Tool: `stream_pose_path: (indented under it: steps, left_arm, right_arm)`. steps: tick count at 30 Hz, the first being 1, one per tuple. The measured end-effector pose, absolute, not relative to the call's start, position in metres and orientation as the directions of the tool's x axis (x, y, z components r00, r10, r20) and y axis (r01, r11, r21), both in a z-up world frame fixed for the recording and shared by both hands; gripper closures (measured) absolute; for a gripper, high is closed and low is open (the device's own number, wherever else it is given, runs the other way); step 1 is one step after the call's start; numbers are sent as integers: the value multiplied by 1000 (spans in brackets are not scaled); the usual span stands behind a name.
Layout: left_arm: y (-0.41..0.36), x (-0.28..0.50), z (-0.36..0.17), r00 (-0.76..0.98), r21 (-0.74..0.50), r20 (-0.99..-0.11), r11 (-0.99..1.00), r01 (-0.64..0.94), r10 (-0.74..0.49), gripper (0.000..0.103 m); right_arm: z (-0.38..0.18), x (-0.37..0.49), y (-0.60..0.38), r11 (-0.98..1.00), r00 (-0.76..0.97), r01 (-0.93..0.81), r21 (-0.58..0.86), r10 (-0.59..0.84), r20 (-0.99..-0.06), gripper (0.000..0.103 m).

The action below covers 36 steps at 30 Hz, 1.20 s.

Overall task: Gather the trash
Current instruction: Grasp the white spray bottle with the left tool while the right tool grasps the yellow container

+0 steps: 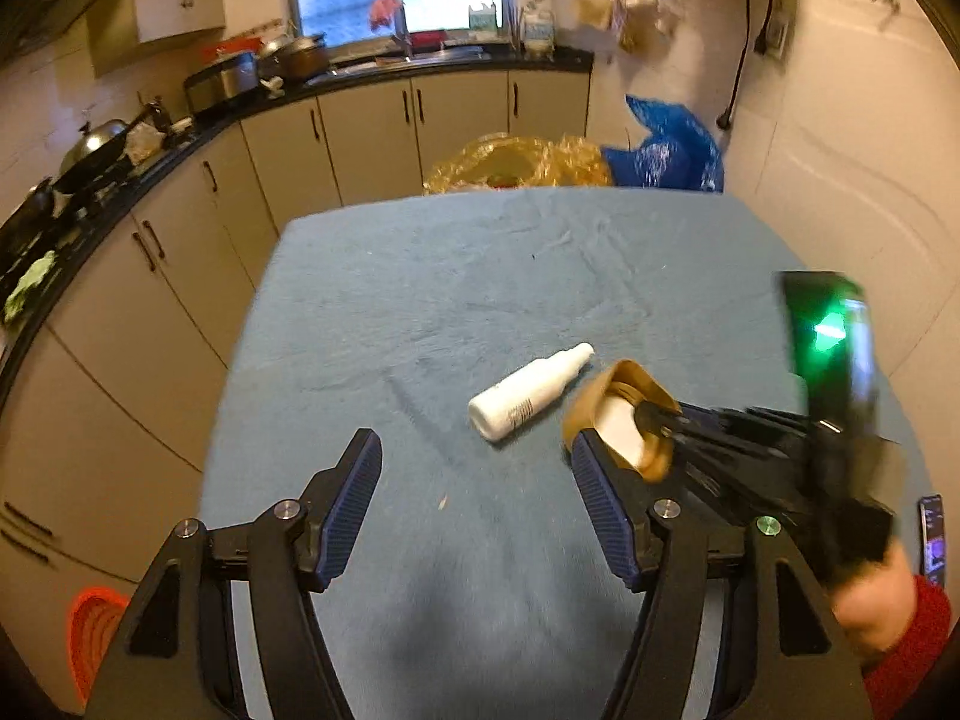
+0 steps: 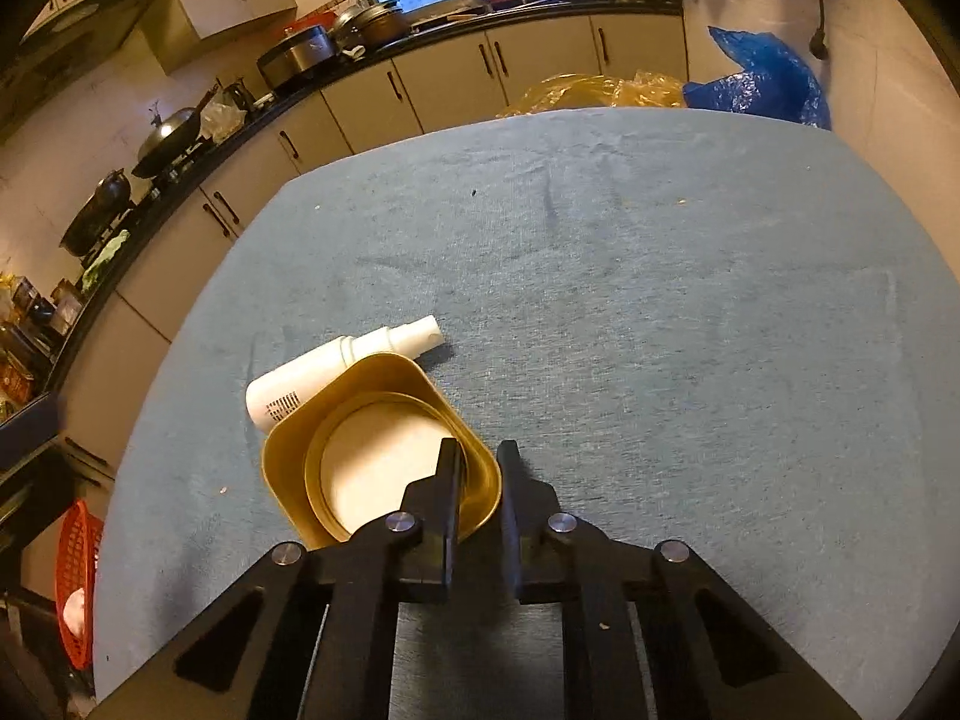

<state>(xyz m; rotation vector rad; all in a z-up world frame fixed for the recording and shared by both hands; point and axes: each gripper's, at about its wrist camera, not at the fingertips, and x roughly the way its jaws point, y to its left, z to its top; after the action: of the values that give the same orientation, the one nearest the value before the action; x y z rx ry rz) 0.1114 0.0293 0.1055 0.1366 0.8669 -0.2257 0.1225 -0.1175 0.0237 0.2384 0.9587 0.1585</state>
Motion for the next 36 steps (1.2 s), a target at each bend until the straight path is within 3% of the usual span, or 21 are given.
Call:
stream_pose_path:
  steps: [9,18,23,25,36]
  left_arm:
    - [0,172,65,581,33,-802,960,277,-140,38]
    - [-26,189,28,562,186,-824,901,392,-75,38]
    - [-27,198,16,542,156,-836,911,382,-84,67]
    - [-25,201,16,531,116,-841,924,365,-105,74]
    - [18,147,32,596,12,-796,982,190,-106,74]
  right_arm:
    - [47,102,-168,950,654,97,297,164,-738,92]
    - [52,96,-175,935,662,111,338,184,-727,92]
    - [52,97,-176,933,664,111,342,187,-724,92]
    - [50,98,-174,934,660,108,340,188,-728,92]
    - [51,96,-154,952,659,45,304,200,-725,92]
